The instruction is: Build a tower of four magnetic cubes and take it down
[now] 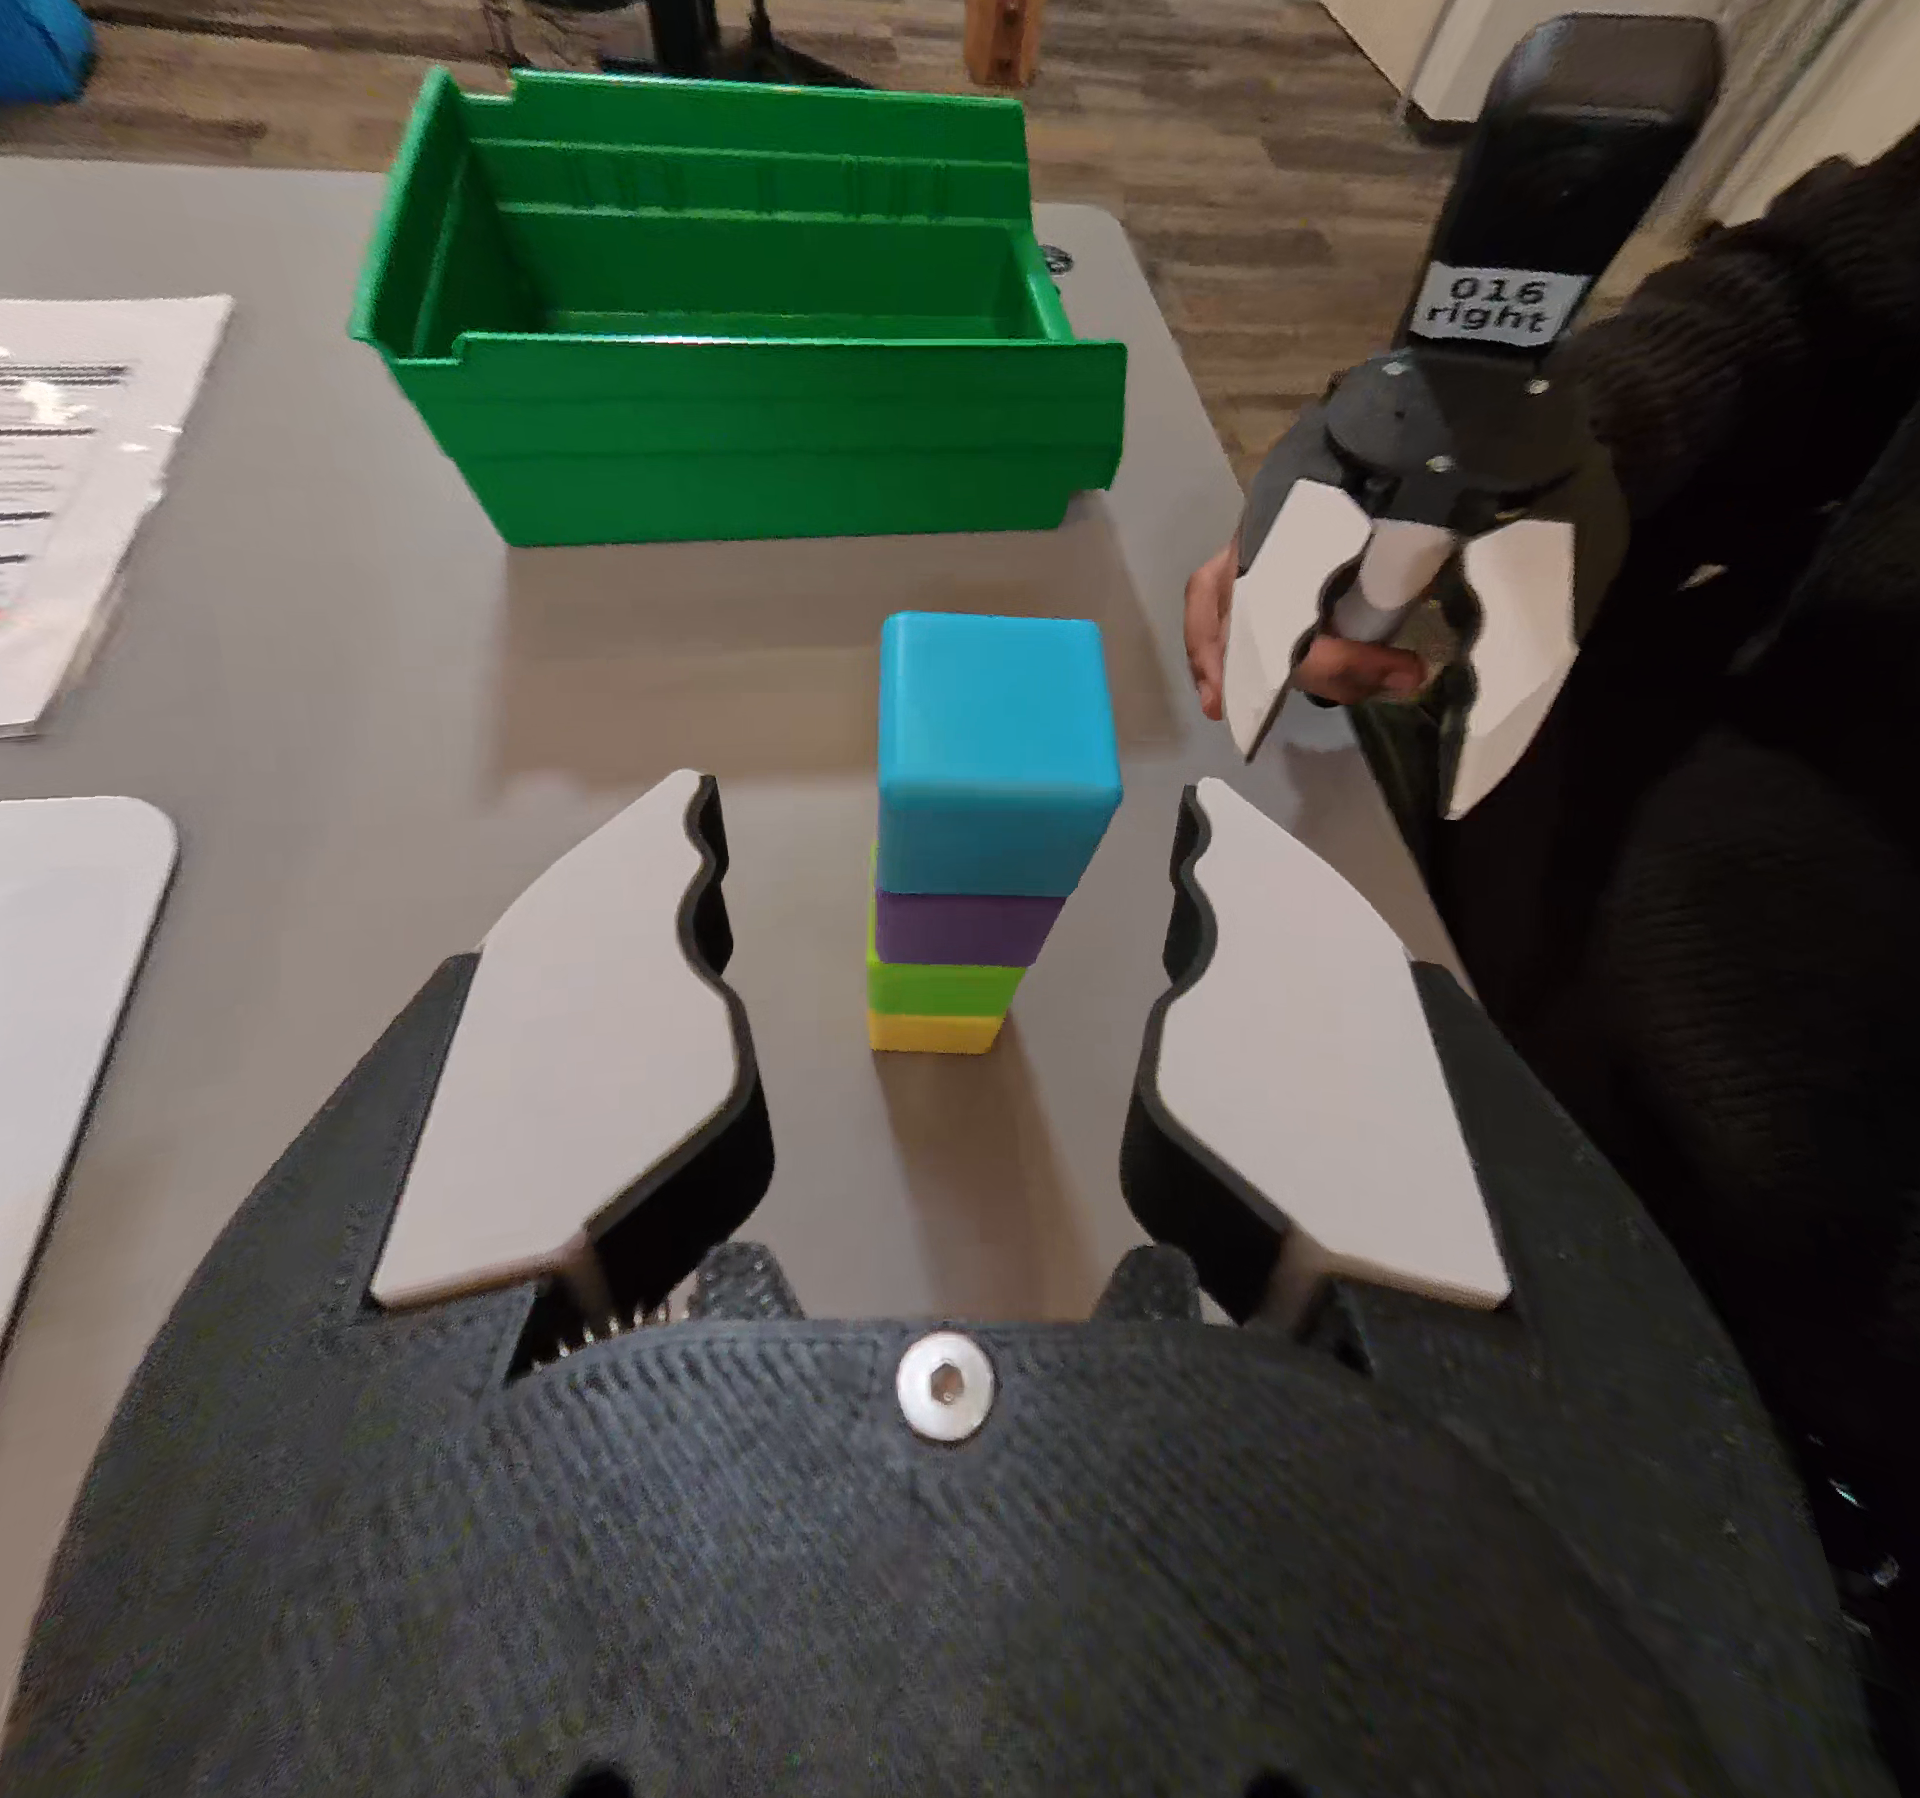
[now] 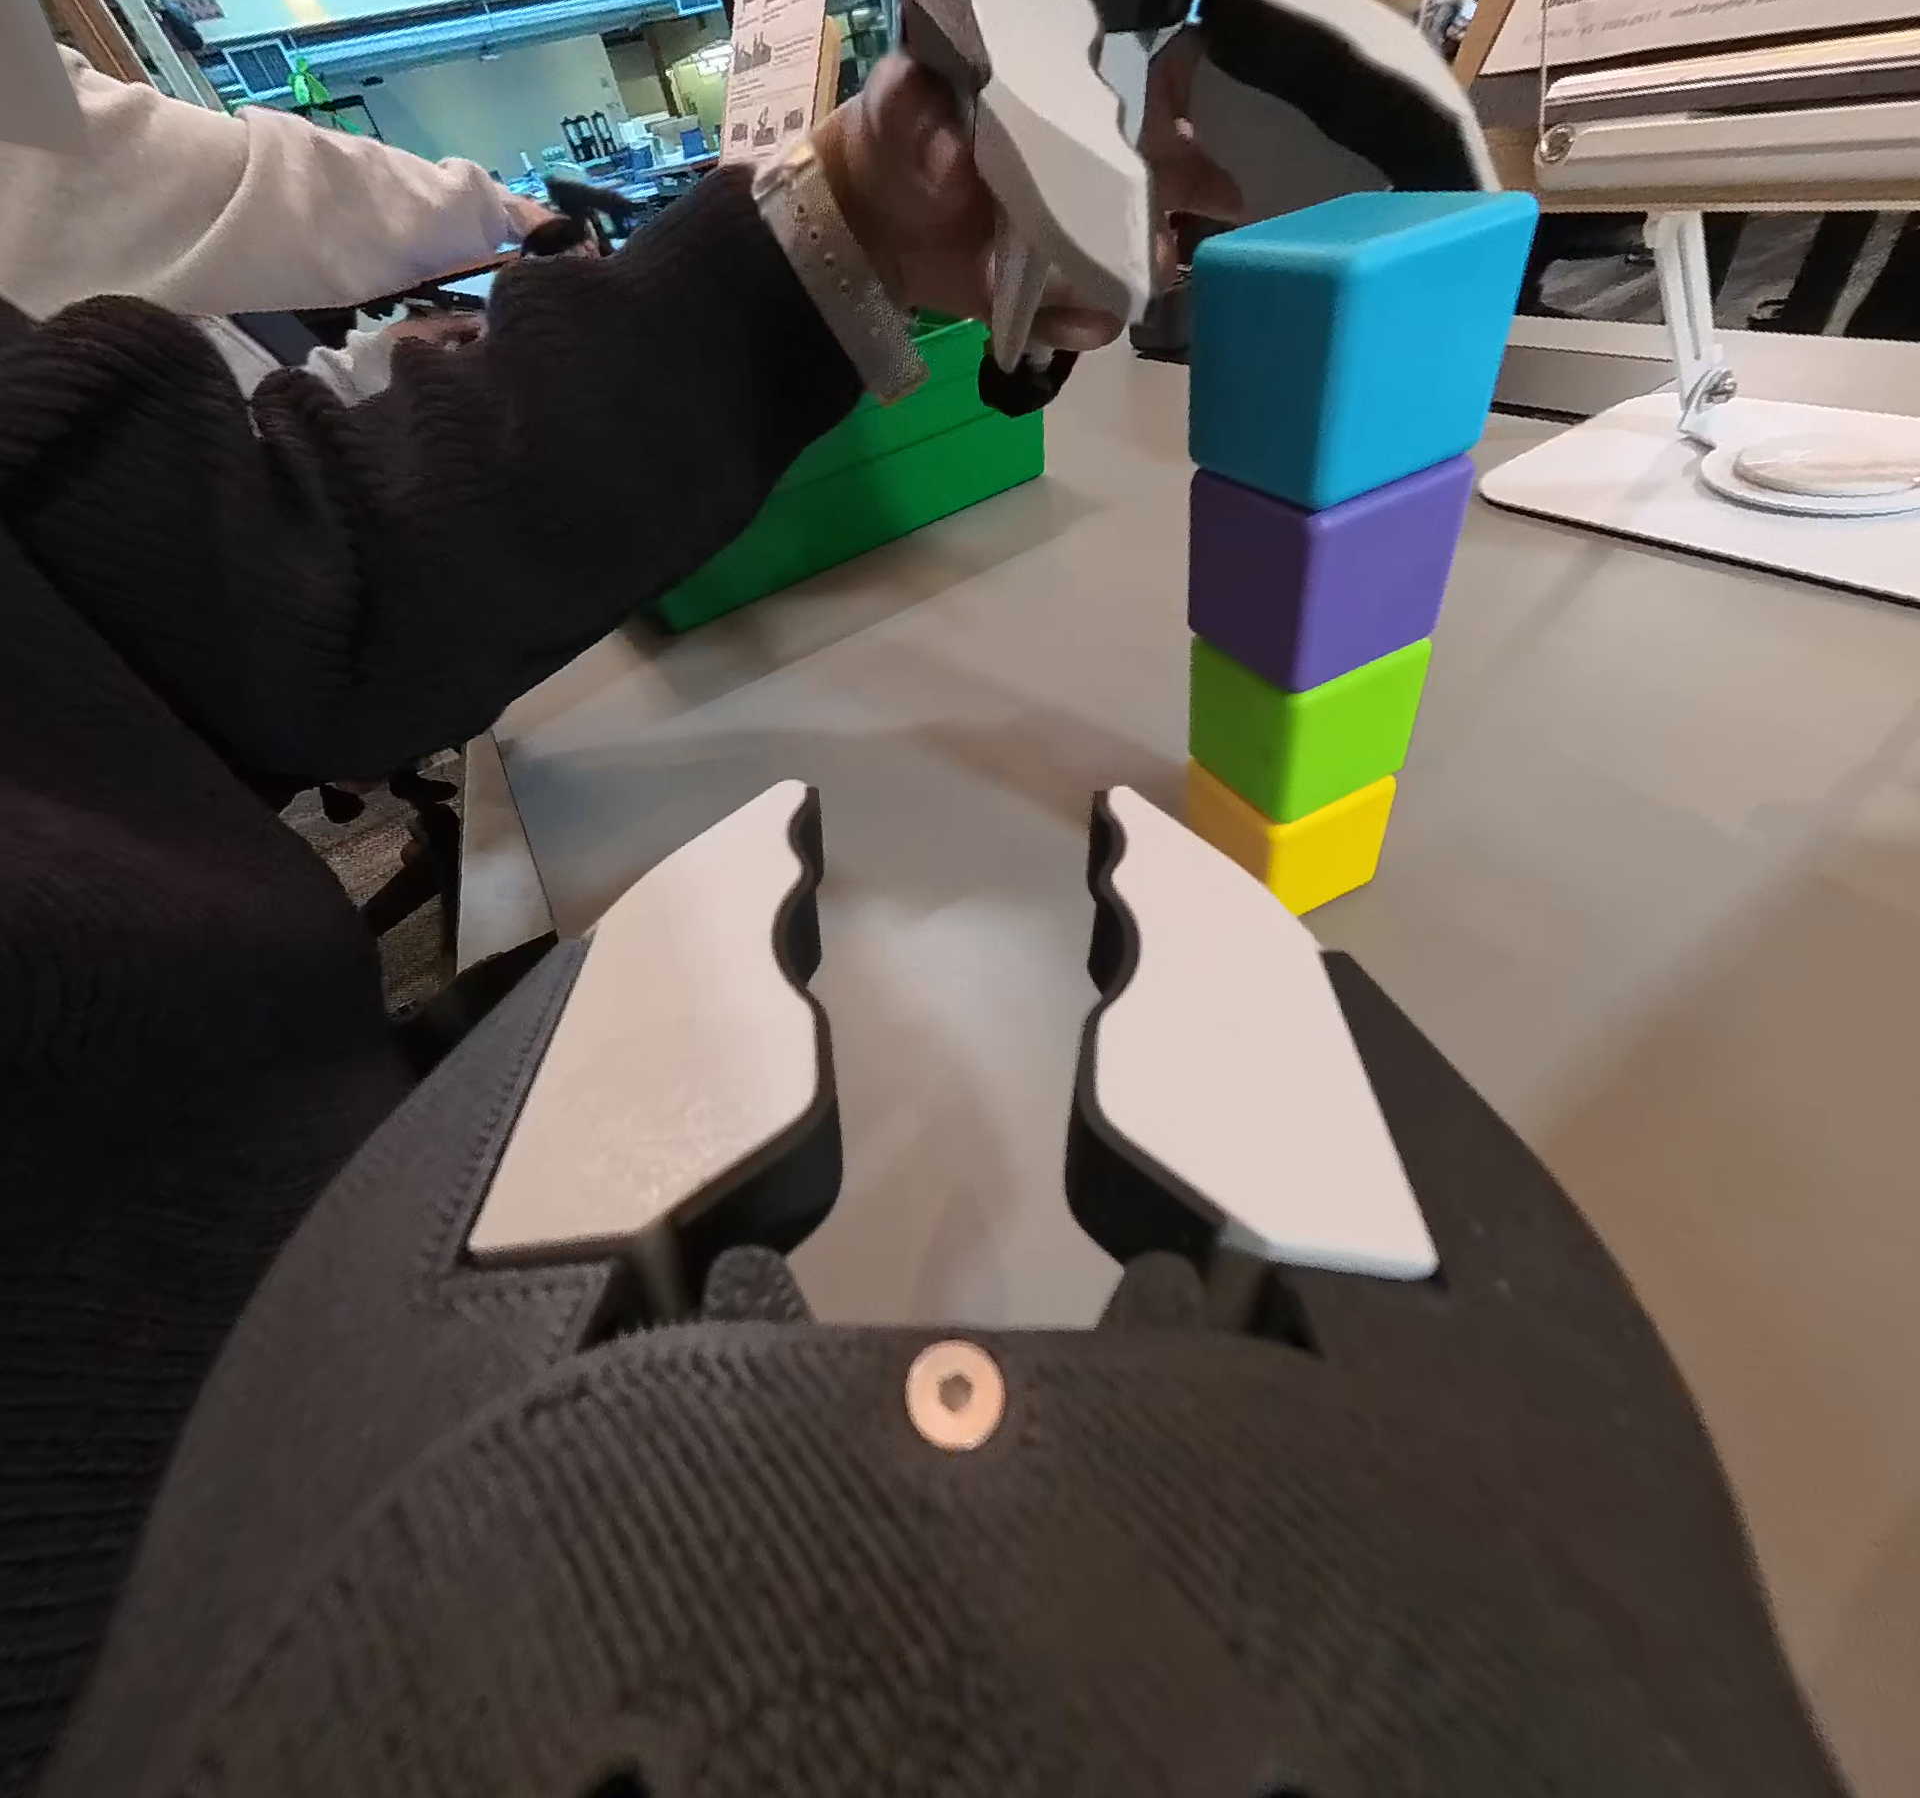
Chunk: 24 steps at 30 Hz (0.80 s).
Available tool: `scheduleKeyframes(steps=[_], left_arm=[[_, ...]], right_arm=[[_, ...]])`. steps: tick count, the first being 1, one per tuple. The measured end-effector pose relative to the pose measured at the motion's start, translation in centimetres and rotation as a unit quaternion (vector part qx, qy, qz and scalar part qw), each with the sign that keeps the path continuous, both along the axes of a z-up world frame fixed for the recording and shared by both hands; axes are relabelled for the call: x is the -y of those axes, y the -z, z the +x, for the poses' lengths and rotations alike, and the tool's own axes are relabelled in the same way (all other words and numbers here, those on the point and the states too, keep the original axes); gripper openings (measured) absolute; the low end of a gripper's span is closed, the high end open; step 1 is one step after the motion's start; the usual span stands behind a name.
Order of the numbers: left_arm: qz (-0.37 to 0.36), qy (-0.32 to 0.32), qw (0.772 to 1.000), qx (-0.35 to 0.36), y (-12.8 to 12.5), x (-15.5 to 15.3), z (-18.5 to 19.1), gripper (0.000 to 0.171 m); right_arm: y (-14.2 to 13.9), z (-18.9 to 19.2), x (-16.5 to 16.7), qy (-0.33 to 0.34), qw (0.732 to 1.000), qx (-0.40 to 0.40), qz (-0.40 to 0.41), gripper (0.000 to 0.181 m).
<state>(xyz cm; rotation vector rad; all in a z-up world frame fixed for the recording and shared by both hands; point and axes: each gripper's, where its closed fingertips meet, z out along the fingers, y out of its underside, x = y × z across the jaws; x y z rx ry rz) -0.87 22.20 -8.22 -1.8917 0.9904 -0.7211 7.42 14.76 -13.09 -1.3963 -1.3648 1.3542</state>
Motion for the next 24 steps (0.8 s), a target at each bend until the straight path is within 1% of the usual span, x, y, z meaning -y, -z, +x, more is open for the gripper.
scheduleKeyframes(steps=[2,5,6,10,15,19,20,22,24], left_arm=[[0.016,-0.037,0.999,-0.014,0.9,-0.9,-0.8,0.086],[0.020,-0.045,0.999,0.000,2.8,-0.8,-0.3,0.087],[0.027,-0.044,0.999,0.008,3.1,-0.7,-0.1,0.086],[0.062,-0.039,0.995,0.063,3.0,-1.0,1.2,0.076],[0.059,-0.046,0.995,0.065,5.3,-1.1,2.2,0.068],[0.088,-0.078,0.989,0.095,5.3,-0.9,2.3,0.052],[0.092,-0.087,0.987,0.098,5.4,-0.8,2.2,0.052],[0.101,-0.102,0.986,0.086,5.4,-0.6,1.8,0.051],[0.107,-0.118,0.986,0.051,5.5,-0.3,1.1,0.051]], right_arm=[[0.0,0.0,-0.3,0.003,1.000,0.000,-0.009,0.050],[-0.3,0.0,-0.3,-0.004,0.999,-0.001,-0.034,0.052],[-0.5,0.1,-0.2,-0.005,0.999,-0.007,-0.039,0.052],[-0.9,0.2,-0.1,-0.011,0.999,-0.015,-0.044,0.051],[-0.8,0.0,0.2,-0.020,0.999,-0.010,-0.048,0.051],[-0.7,0.0,0.2,-0.020,0.999,-0.009,-0.045,0.051],[-0.7,0.0,0.1,-0.020,0.999,-0.009,-0.045,0.051],[-0.6,-0.1,0.1,-0.019,0.999,-0.008,-0.047,0.051],[-0.7,0.0,-0.1,-0.017,0.999,-0.010,-0.048,0.051]])
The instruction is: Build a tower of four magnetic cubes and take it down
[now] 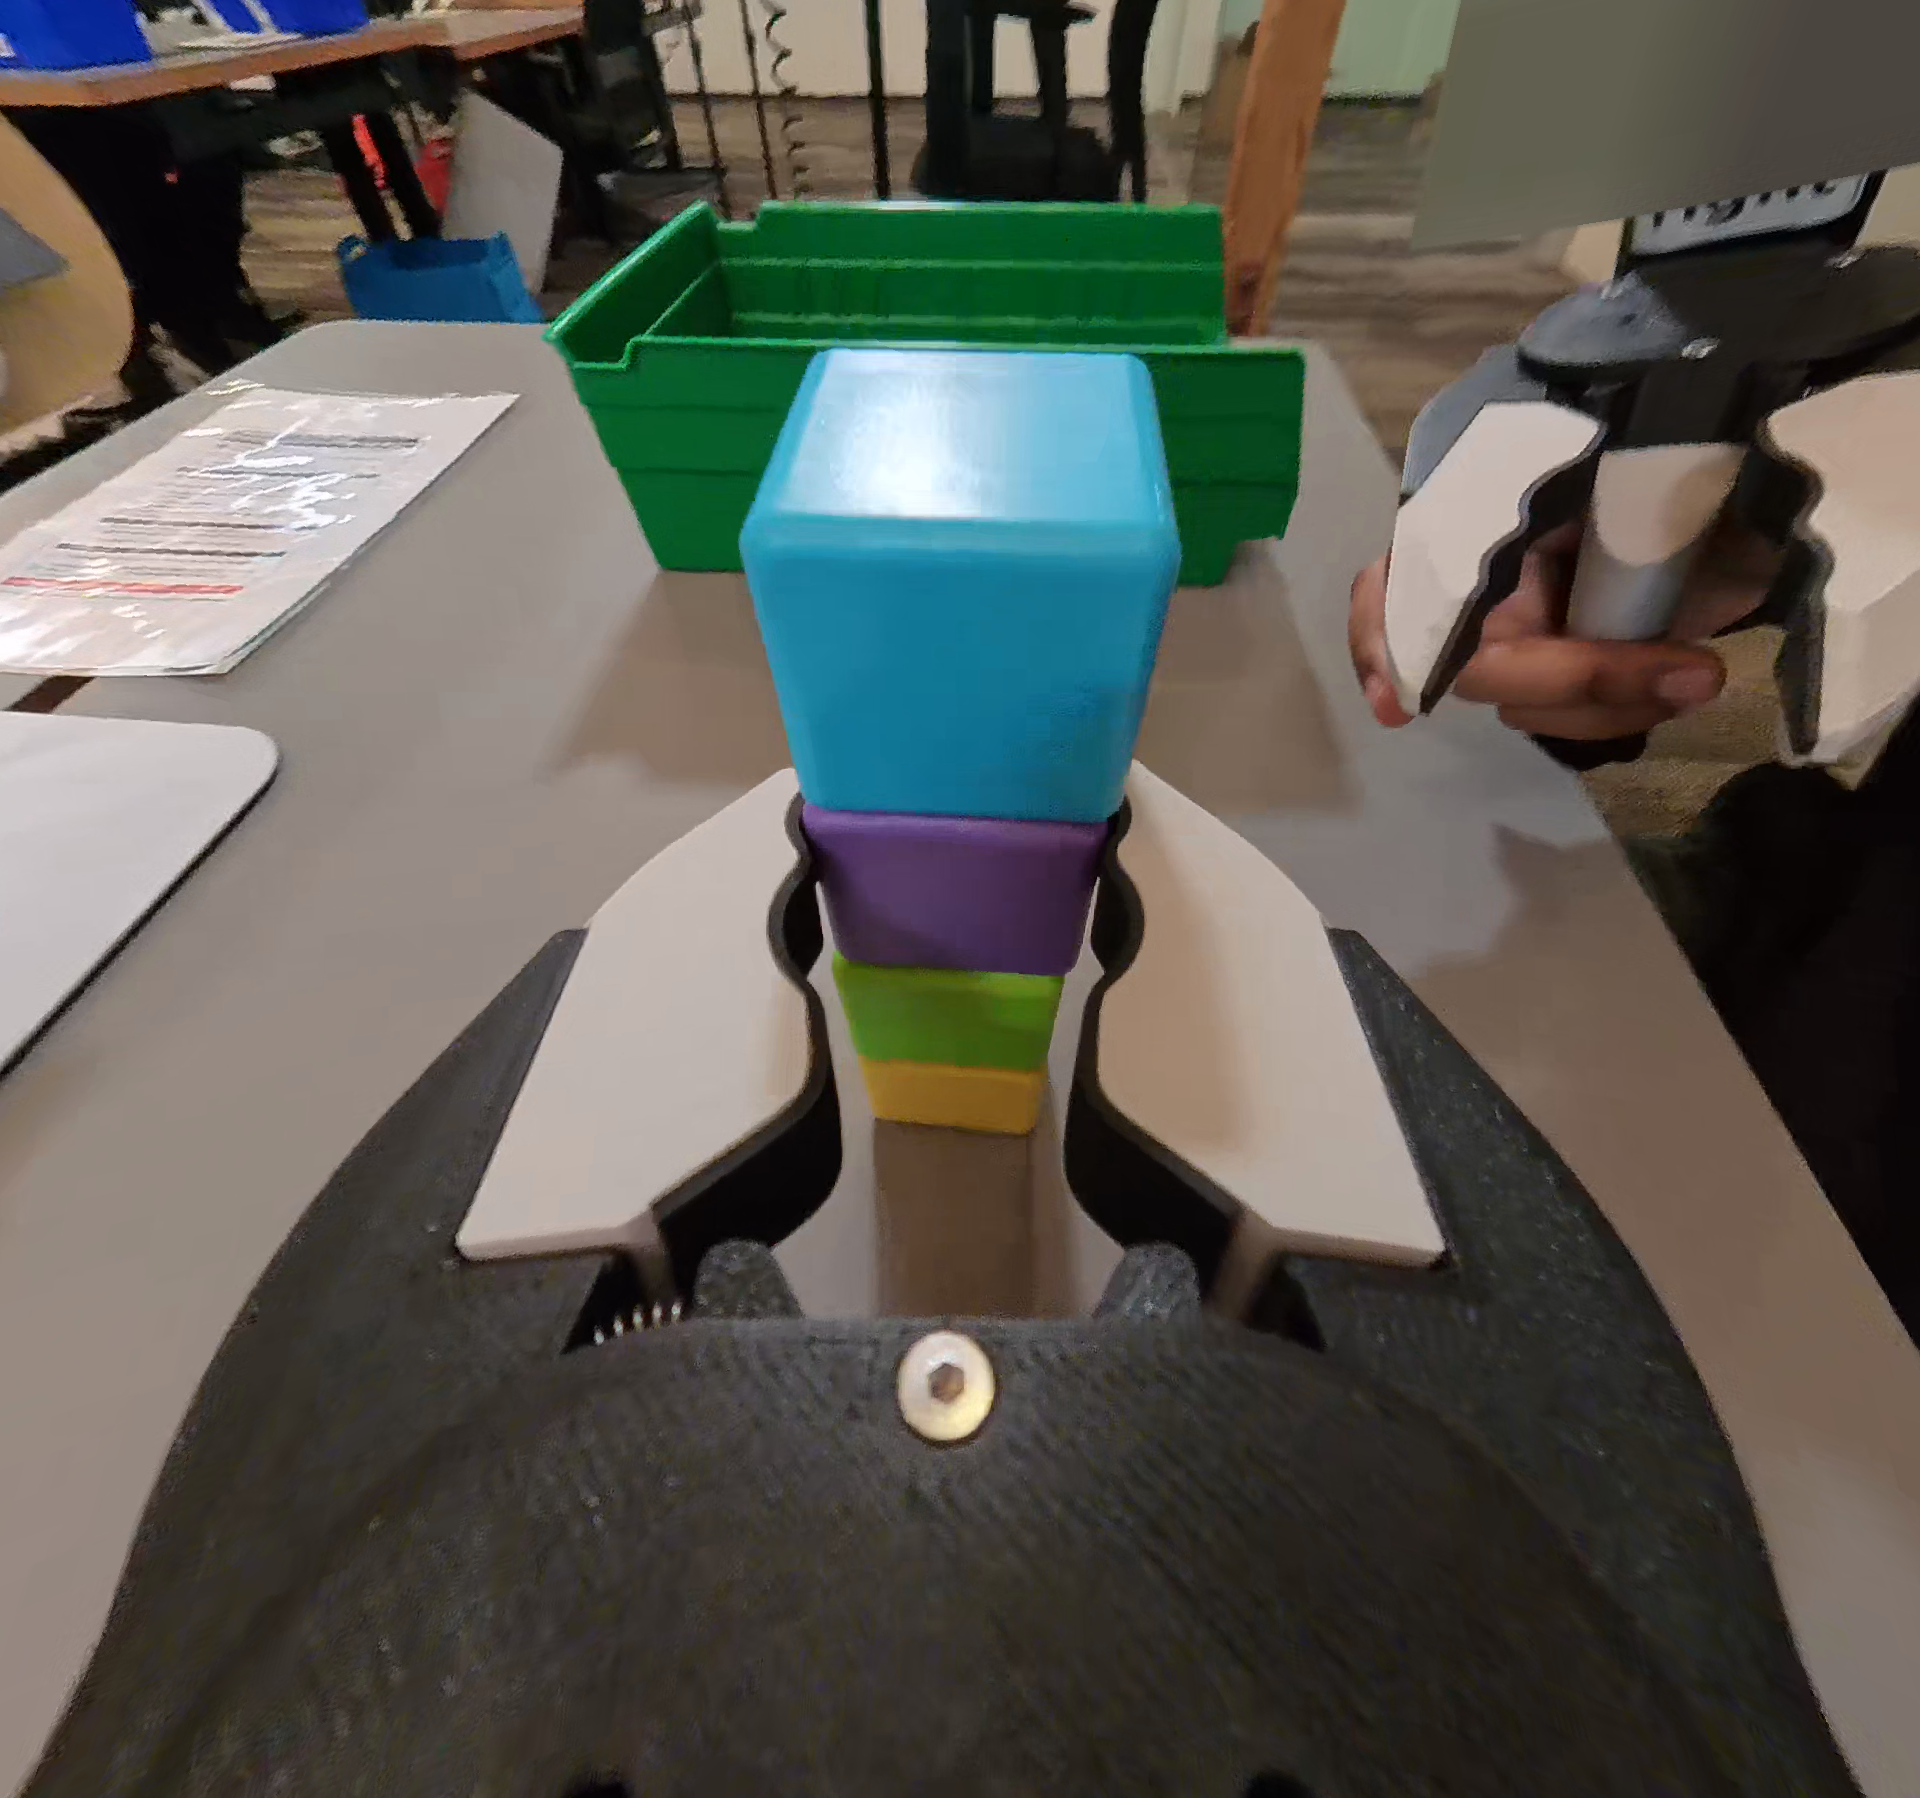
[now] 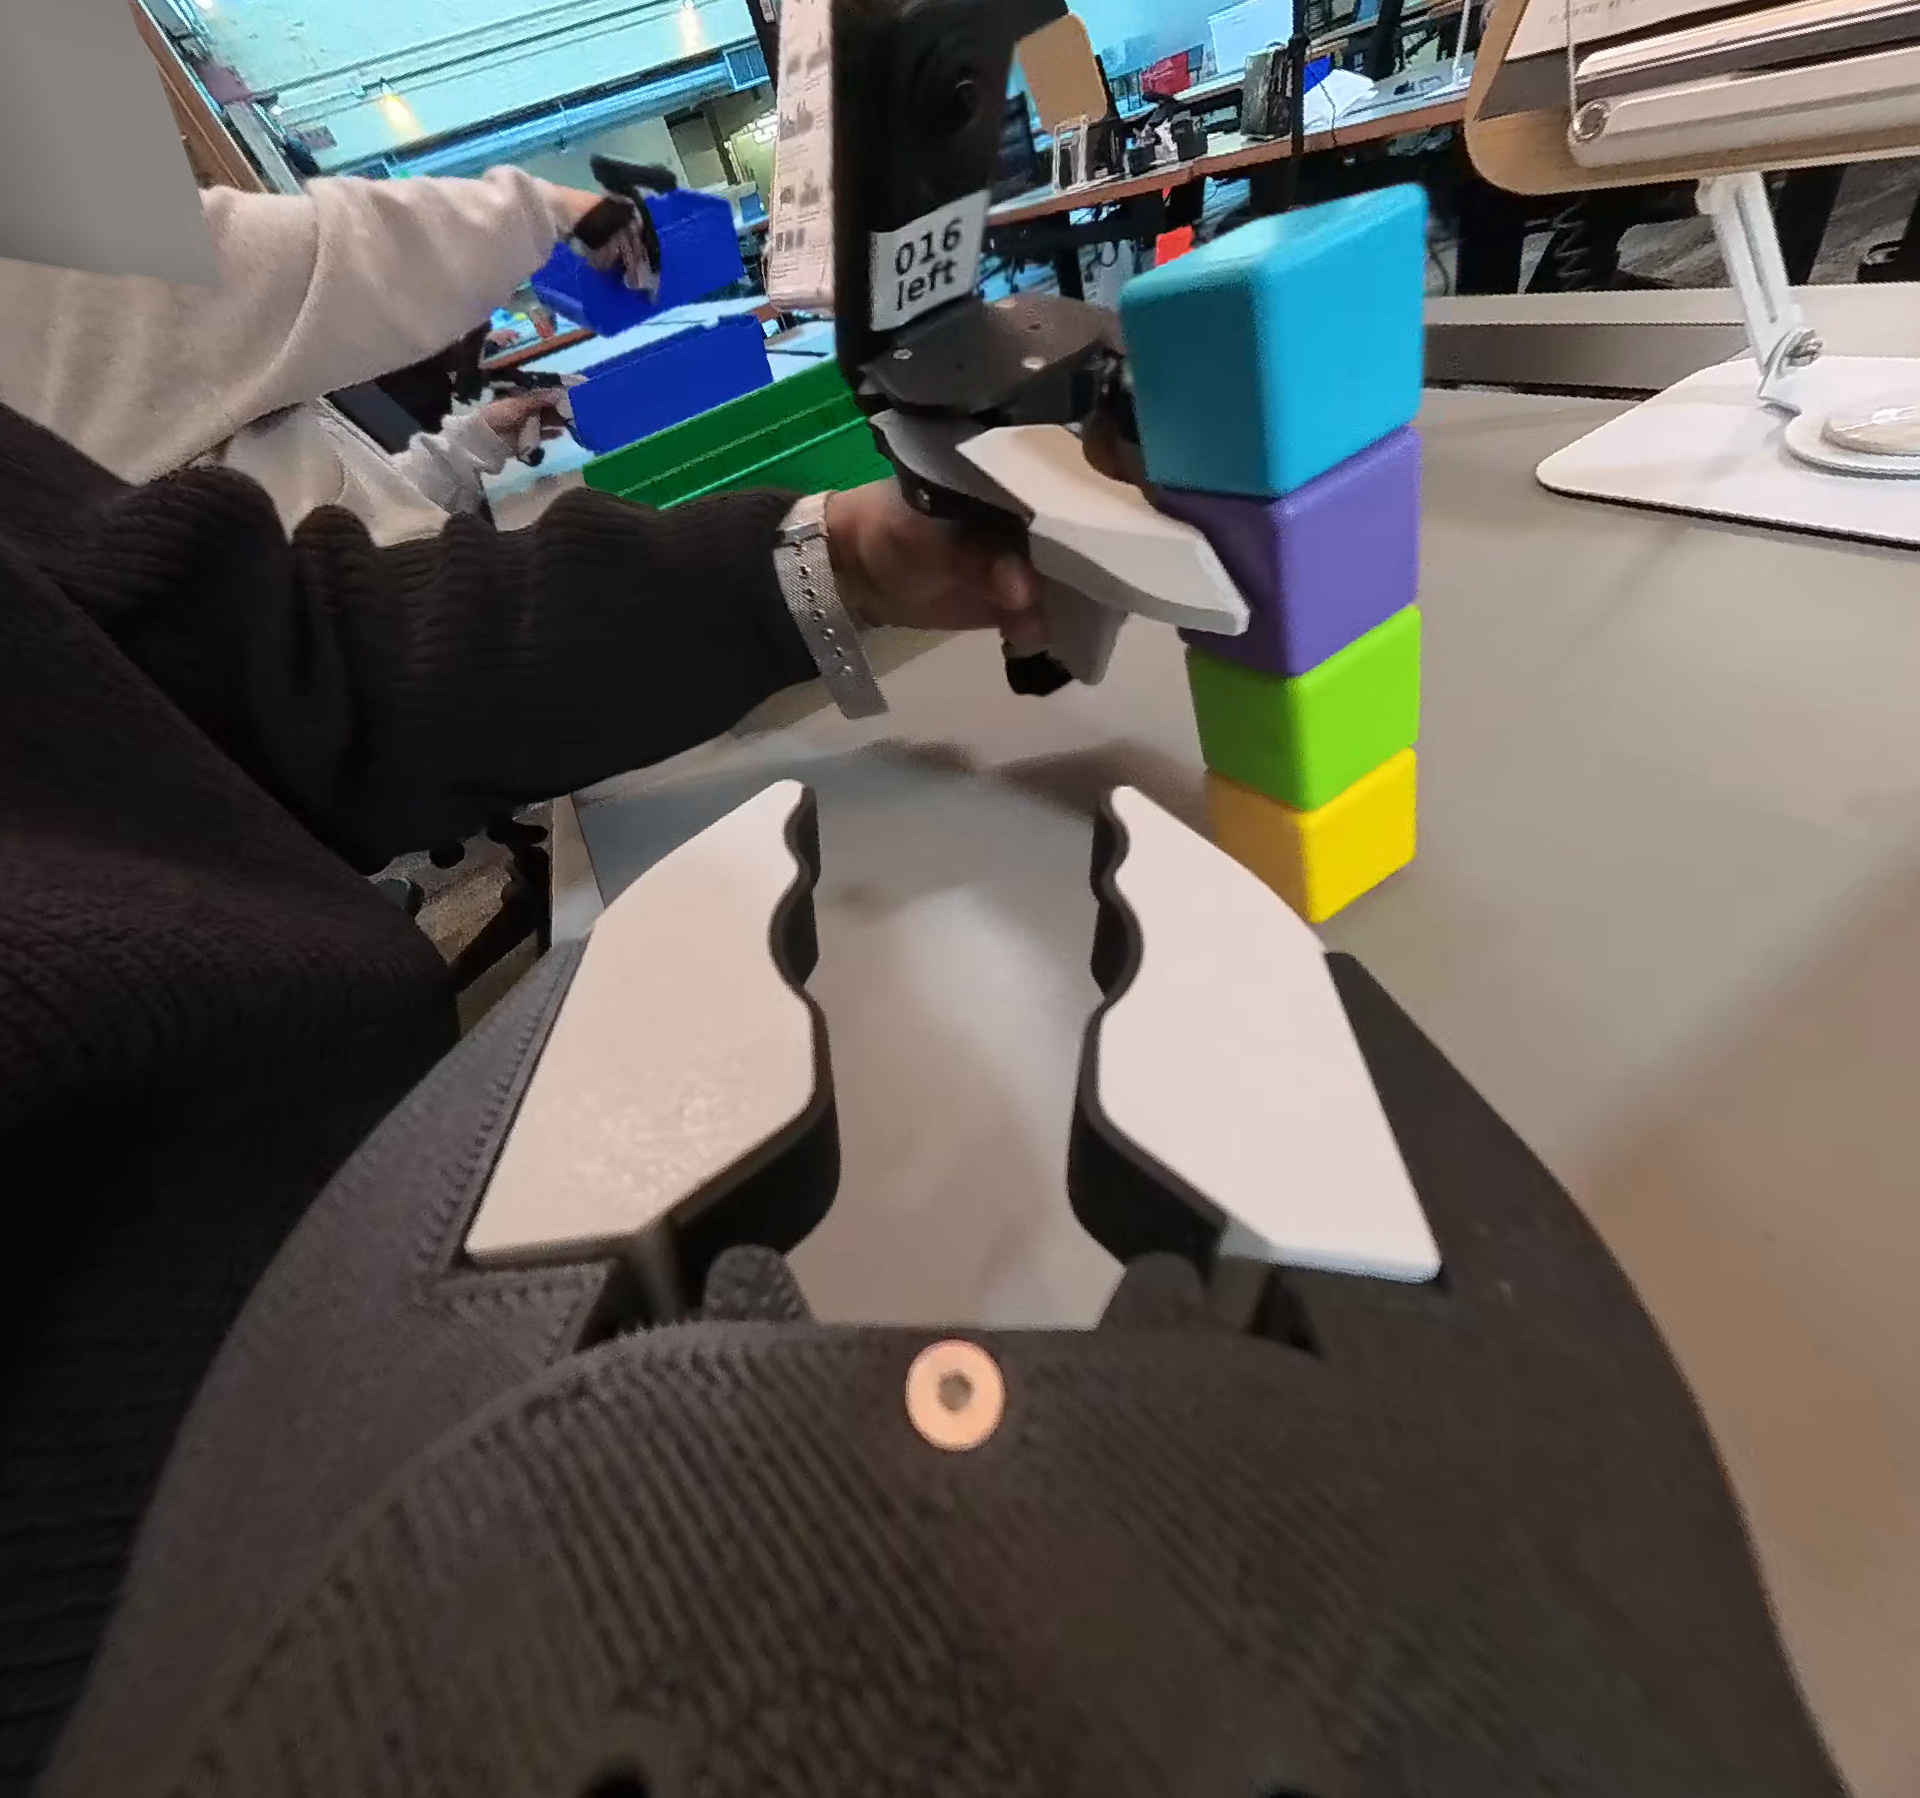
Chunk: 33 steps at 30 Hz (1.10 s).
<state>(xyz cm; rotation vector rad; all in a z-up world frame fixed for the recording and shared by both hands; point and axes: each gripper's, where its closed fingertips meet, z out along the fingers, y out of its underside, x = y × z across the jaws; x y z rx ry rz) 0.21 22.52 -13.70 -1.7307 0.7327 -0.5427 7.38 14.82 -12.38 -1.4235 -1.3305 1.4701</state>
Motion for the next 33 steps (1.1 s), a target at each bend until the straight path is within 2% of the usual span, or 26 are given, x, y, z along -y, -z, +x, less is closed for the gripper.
scheduleKeyframes(steps=[4,10,16,18,26,30,33], left_arm=[[0.002,-0.020,0.999,-0.033,0.0,1.3,-0.9,0.051],[-0.002,-0.036,0.998,-0.049,0.0,0.4,-1.5,0.051],[0.005,-0.038,0.999,-0.008,0.1,0.7,-2.0,0.052],[-0.001,-0.024,1.000,0.018,0.1,0.8,-1.7,0.052],[0.006,-0.008,0.999,0.032,0.0,1.3,-1.3,0.052],[-0.001,-0.005,0.999,0.043,0.1,1.4,-1.2,0.052],[0.000,-0.005,0.999,0.037,0.2,1.4,-1.1,0.052]], right_arm=[[-0.1,0.0,-0.2,0.004,1.000,-0.005,0.000,0.051],[0.3,-0.3,0.2,0.000,1.000,0.002,0.008,0.051],[-0.5,-1.0,0.6,-0.008,0.999,-0.027,0.041,0.051],[-1.3,-1.4,-0.1,0.004,0.997,-0.050,0.063,0.066],[-6.2,-4.1,-3.1,0.003,0.987,-0.125,0.096,0.080],[-4.6,-7.4,-4.0,-0.064,0.988,-0.097,0.099,0.093],[-3.7,-9.4,-4.8,-0.084,0.988,-0.086,0.097,0.095]])
